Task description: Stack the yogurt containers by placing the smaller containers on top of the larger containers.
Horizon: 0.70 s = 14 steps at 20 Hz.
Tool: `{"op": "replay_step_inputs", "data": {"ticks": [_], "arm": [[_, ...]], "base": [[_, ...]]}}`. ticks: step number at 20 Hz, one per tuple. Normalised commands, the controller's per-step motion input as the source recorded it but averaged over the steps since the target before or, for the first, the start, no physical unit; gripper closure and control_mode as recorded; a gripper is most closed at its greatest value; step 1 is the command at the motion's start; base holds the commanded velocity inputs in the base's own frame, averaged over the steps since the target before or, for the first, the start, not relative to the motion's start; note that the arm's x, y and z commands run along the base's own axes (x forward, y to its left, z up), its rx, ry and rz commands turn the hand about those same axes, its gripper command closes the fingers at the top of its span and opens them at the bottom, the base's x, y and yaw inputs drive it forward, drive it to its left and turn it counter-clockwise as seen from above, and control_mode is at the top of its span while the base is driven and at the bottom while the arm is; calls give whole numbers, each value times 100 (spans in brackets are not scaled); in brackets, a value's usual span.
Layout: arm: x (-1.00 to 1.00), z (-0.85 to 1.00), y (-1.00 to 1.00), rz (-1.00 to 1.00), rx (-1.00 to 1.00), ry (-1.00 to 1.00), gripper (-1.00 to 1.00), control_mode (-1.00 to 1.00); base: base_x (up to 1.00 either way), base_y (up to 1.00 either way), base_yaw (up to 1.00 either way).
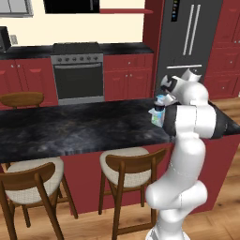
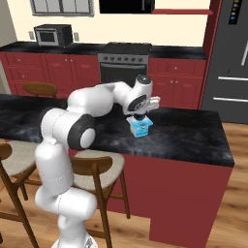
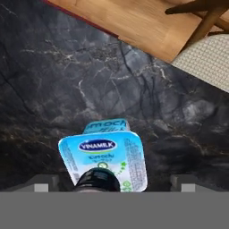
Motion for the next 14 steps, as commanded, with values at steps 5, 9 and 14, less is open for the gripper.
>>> {"op": "replay_step_inputs", "data": {"ticks": [5, 9, 14], "arm": [[-67, 50, 70, -31, 11, 0, -100, -100], [-72, 55, 80, -30, 9, 0, -100, -100], [-73, 59, 89, -35, 4, -1, -100, -100]], "base": [[0, 0, 0], [0, 0, 0], [0, 0, 0]]}}
